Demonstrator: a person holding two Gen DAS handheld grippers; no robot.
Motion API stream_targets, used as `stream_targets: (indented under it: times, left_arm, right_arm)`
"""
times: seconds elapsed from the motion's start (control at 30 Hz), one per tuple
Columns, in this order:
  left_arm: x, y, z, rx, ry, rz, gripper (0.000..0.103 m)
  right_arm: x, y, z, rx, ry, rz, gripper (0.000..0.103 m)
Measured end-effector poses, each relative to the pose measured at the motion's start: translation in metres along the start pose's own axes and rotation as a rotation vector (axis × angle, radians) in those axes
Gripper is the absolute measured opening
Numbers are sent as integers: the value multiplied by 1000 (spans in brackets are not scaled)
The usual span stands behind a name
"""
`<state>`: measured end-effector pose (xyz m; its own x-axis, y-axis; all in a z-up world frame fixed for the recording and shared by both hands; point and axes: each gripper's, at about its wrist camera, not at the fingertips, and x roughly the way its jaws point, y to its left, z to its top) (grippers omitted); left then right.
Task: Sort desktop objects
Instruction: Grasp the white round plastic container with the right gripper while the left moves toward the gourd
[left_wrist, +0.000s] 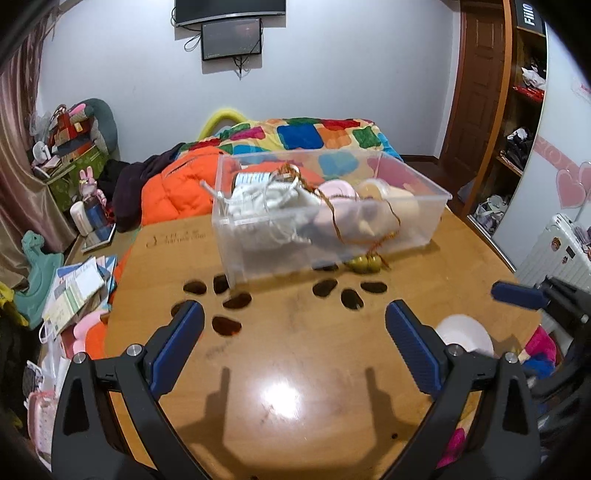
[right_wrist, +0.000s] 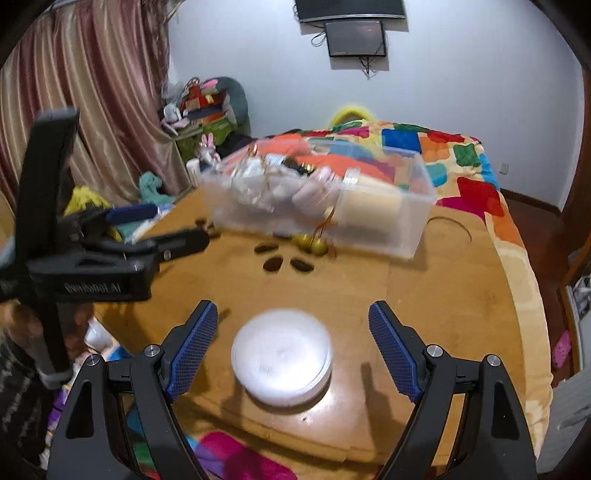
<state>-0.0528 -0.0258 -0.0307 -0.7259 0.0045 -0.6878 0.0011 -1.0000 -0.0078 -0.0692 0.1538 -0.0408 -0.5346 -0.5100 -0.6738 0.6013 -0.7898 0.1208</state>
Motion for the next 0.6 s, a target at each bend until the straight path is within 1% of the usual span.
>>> stream_targets:
  times: [0.07,0.2,0.3,0.33,0.37,0.43,0.5,0.6]
  left_arm:
    - [0,0,-4,-7,1,-2,100]
    - [1,-1,-8,-22,0,-6,100]
    - [6,-4,-7,-23,5,1,100]
    - [9,-7,-5,-22,9,1,100]
    - [13,-9,-4,-24,13,-1,100]
    - [19,-13,-1,-26,20,-1,100]
    - [26,-20,3,-31,17,21,100]
    - [37,-32,10,-26,27,16,100]
  right_arm:
    - [8,4,-9,-19,21,-15,81]
    - [19,7,-22,-25,41,6,81]
    - [24,1,-27,0,43,30,78]
    - [25,-1,-28,9,44,36,70]
    - [26,-6,-29,24,45,49,65]
    - [25,-10,-29,28,33,56,64]
    - [24,-16,-30,31,26,61,64]
    - [21,-28,-29,49,17,68,64]
